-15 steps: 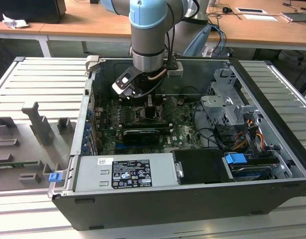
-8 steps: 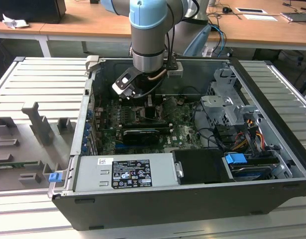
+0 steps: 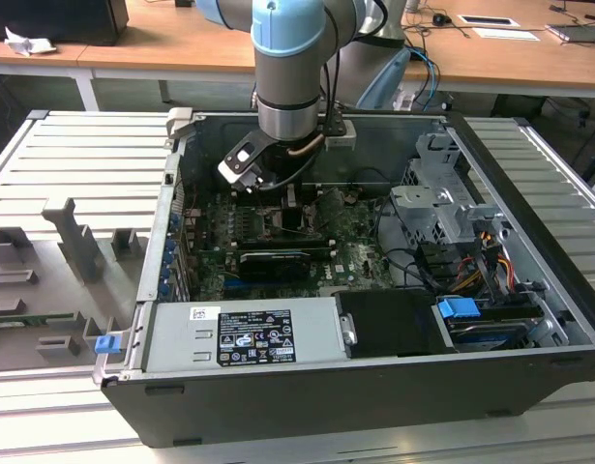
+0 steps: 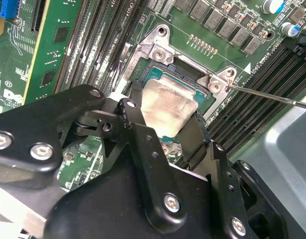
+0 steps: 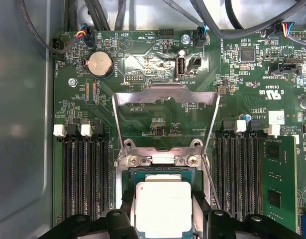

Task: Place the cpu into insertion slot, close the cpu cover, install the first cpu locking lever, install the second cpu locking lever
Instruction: 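Place the cpu into insertion slot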

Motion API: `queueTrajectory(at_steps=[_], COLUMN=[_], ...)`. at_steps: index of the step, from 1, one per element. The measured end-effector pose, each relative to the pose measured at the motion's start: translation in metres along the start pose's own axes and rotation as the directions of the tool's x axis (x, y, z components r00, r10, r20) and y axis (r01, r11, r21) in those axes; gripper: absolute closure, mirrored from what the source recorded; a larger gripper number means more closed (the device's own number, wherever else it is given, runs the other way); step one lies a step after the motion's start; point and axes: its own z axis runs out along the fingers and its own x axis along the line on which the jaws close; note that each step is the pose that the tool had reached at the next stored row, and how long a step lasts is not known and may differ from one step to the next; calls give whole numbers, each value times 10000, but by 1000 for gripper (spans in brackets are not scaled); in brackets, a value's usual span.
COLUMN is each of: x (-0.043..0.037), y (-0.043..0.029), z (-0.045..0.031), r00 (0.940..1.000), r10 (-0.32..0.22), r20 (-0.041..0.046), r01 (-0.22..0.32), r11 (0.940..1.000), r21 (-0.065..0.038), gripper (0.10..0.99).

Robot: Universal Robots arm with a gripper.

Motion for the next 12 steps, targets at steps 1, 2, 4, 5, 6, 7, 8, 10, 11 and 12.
queueTrajectory(at_steps=[1, 2, 4, 5, 6, 7, 8, 10, 11, 12], x=[1, 1, 0, 0, 0, 0, 0, 1, 1, 1], y=[0, 0, 0, 0, 1, 2, 4, 5, 7, 8], z=[0, -2, -6, -11, -23, -41, -71, -92, -99, -106], r00=[10000, 10000, 10000, 10000, 10000, 10000, 10000, 10000, 10000, 10000], r10=[0, 0, 1, 0, 0, 1, 1, 1, 0, 1], r20=[-3, -1, 1, 3, 2, 2, 0, 1, 1, 1], r01=[0, 0, -1, 0, 0, -1, -1, -1, 0, -1], r11=[10000, 10000, 10000, 10000, 10000, 10000, 10000, 10000, 10000, 10000], r21=[-2, -1, 0, 1, 1, 1, 4, 12, 18, 25], gripper=[537, 537, 475, 475, 475, 475, 475, 475, 475, 486])
